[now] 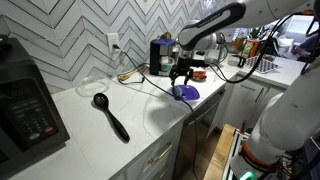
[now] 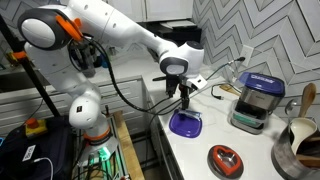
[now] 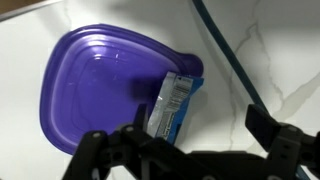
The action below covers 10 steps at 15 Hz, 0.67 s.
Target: Put the blue packet on the silver plate on the right
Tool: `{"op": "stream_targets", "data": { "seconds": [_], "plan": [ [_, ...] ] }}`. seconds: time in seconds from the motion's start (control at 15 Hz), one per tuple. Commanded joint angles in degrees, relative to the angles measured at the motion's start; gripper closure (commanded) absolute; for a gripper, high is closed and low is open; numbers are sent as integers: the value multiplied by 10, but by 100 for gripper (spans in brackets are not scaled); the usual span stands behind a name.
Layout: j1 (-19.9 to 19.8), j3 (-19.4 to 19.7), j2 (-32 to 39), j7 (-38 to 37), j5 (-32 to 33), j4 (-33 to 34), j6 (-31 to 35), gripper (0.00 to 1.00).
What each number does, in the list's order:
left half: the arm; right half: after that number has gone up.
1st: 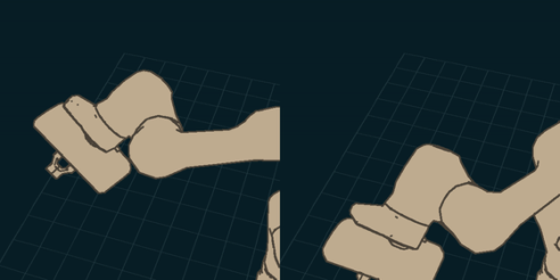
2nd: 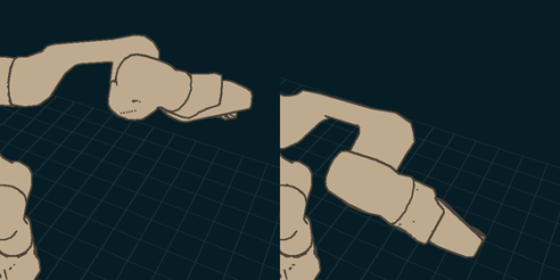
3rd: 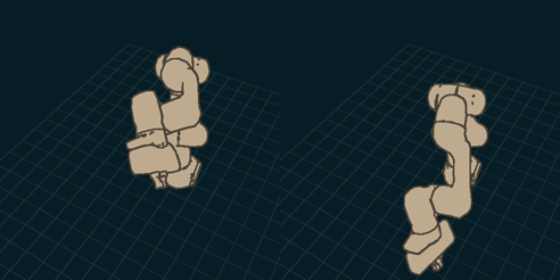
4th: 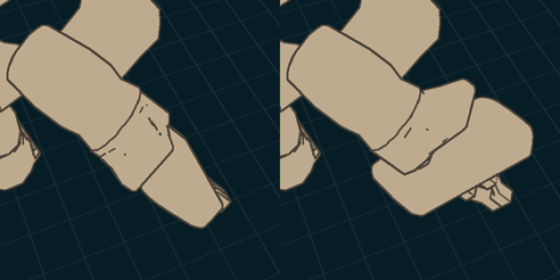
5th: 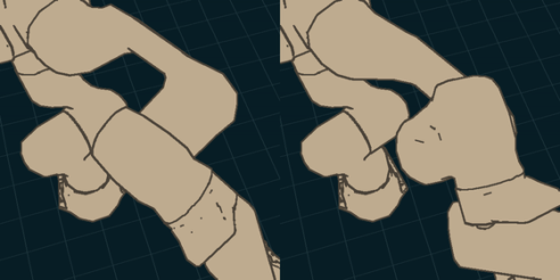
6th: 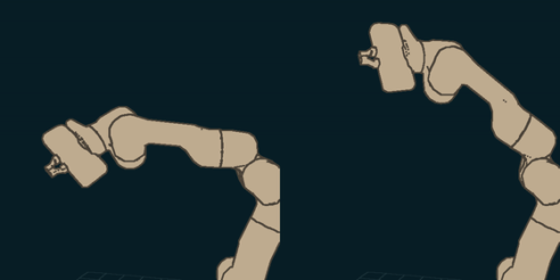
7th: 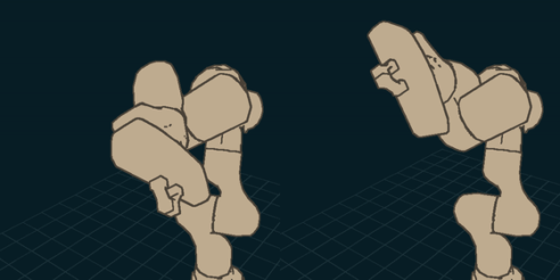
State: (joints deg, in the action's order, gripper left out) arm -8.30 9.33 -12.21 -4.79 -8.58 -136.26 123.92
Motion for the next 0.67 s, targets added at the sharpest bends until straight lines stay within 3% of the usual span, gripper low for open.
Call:
{"op": "stream_targets", "data": {
  "seconds": [0.0, 0.27, 0.47, 0.6],
  "plan": [
    [-1, 19, 16, 45, -68, -25, 67, 0],
    [-4, 27, 28, 61, -103, -30, 83, 0],
    [-4, 28, 34, 64, -118, -34, 87, 10],
    [-3, 28, 39, 70, -131, -36, 92, 22]
  ]
}}
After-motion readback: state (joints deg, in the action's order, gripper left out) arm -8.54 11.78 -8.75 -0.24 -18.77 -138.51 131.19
